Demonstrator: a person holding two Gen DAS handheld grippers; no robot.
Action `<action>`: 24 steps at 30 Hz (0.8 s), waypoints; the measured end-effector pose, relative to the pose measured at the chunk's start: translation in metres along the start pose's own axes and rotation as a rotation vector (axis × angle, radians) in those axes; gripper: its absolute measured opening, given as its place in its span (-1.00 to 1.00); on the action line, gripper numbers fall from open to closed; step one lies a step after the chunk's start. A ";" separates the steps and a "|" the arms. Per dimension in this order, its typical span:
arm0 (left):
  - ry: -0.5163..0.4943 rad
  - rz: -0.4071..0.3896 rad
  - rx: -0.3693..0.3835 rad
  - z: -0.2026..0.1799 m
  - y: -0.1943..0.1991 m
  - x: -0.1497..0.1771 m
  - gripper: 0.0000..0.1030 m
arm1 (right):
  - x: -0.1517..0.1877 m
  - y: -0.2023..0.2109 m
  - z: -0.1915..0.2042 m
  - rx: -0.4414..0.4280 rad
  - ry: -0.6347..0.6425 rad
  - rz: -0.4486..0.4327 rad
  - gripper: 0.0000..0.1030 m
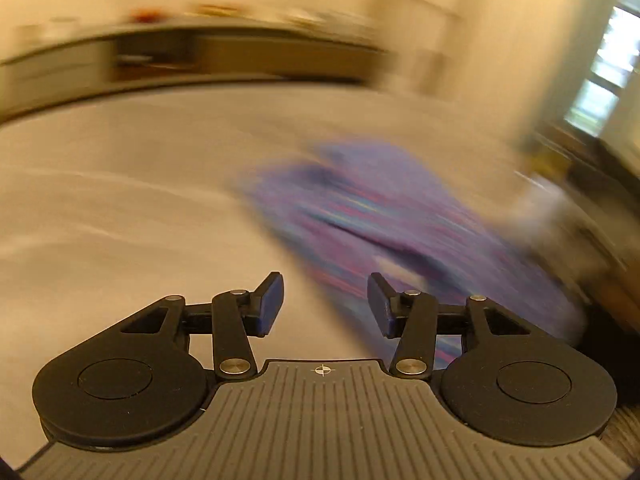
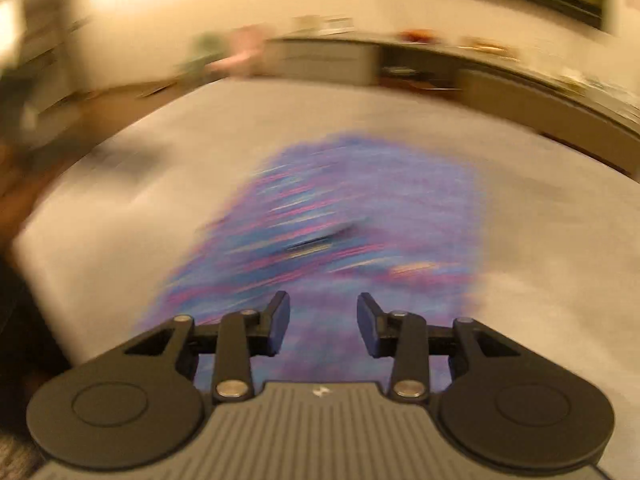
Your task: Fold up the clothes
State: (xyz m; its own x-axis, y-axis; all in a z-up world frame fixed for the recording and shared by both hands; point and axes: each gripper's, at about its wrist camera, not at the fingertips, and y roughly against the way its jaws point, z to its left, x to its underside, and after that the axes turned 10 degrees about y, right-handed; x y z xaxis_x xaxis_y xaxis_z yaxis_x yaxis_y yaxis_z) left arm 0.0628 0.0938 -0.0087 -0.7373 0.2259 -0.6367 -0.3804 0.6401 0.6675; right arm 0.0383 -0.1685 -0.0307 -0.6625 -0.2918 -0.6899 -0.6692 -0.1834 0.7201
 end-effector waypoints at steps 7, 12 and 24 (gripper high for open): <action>-0.271 0.243 0.140 -0.075 -0.059 0.060 -0.23 | 0.040 -0.013 -0.022 0.125 -0.020 0.187 -0.29; -0.255 0.213 -0.059 -0.042 -0.061 0.030 -0.65 | 0.048 -0.005 0.009 0.098 -0.091 0.185 -0.42; 0.207 -0.211 -0.365 0.100 0.043 -0.047 -0.27 | -0.022 -0.008 0.110 -0.162 0.100 -0.009 -0.42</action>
State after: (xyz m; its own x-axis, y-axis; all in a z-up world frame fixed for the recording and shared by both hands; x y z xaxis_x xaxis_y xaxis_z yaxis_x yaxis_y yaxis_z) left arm 0.1364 0.1839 0.0111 -0.7046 -0.0567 -0.7073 -0.6781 0.3475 0.6477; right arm 0.0210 -0.0572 -0.0292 -0.6147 -0.3796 -0.6914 -0.6064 -0.3331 0.7220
